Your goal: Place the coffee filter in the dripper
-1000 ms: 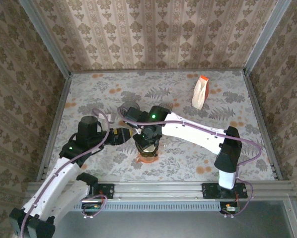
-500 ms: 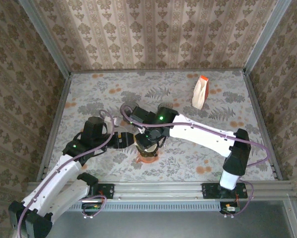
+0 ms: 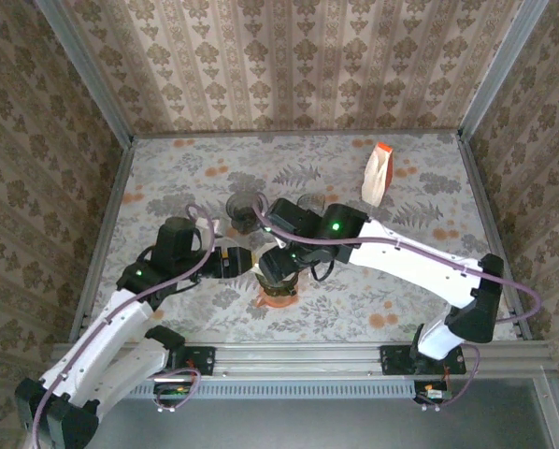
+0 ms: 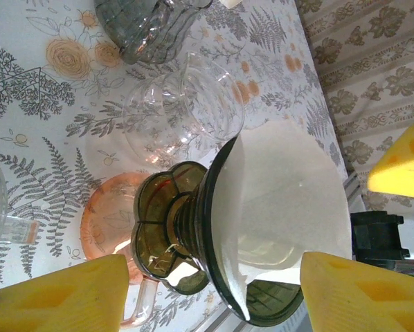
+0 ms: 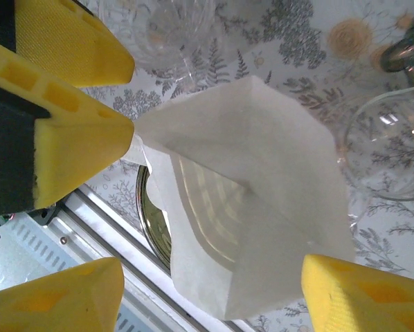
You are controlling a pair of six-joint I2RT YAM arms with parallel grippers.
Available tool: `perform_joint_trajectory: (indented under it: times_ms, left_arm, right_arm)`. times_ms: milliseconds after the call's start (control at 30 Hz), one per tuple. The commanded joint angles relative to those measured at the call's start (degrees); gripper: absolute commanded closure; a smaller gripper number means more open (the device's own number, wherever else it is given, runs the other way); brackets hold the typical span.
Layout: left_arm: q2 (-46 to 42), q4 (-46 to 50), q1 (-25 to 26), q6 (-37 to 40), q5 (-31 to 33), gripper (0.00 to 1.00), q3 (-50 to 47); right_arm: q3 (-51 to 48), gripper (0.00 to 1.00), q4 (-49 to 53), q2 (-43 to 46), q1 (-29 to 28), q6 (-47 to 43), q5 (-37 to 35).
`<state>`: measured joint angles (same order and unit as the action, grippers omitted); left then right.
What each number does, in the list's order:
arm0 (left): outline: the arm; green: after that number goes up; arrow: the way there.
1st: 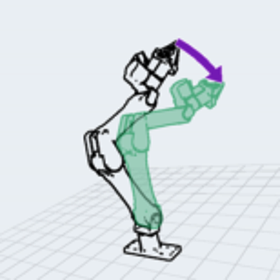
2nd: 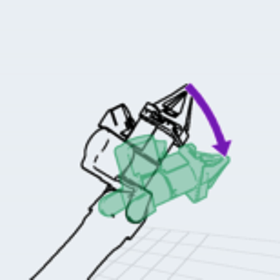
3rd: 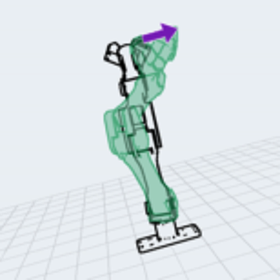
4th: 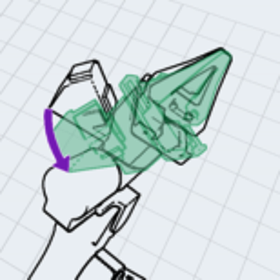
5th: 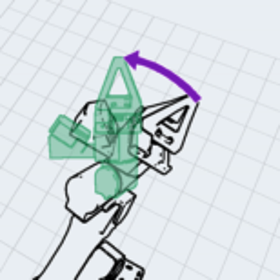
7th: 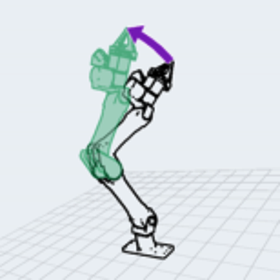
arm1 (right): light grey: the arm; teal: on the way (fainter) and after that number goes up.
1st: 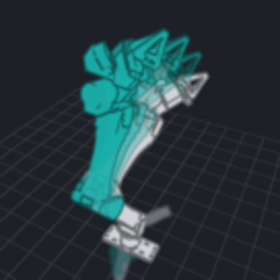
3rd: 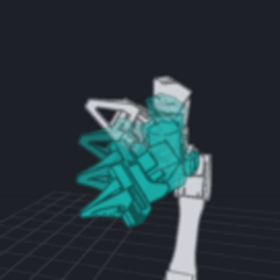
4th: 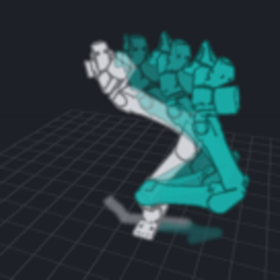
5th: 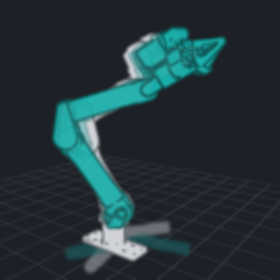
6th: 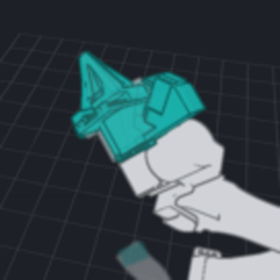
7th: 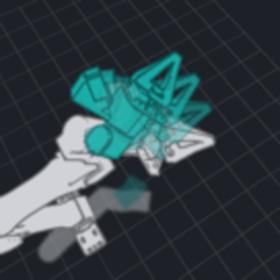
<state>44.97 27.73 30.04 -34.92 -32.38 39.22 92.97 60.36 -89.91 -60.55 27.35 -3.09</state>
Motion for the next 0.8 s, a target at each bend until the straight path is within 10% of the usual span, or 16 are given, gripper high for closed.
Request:
perform_joint_trajectory:
  times_ms: [0,233,533,767]
  left_arm:
    - [1.2,1.5,0.3,0.5,-0.4,0.32,2.8]
    - [5.2,2.5,0.6,1.8,0.2,0.33,5.5]
    - [6.3,3.5,1.0,1.9,0.7,0.4,6.2]
    - [7.0,3.1,1.4,1.8,0.3,0.41,5.9]
  right_arm:
    - [-2.0,0.29,0.8,2.4,1.5,-0.5,-2.8]
    - [-2.4,0.31,-0.2,1.7,4.8,-4.7,-1.0]
    - [-1.5,0.75,-2.6,-1.0,1.5,-8.6,2.1]
    - [-1.2,0.87,-3.7,-3.8,0.2,-9.3,5.6]
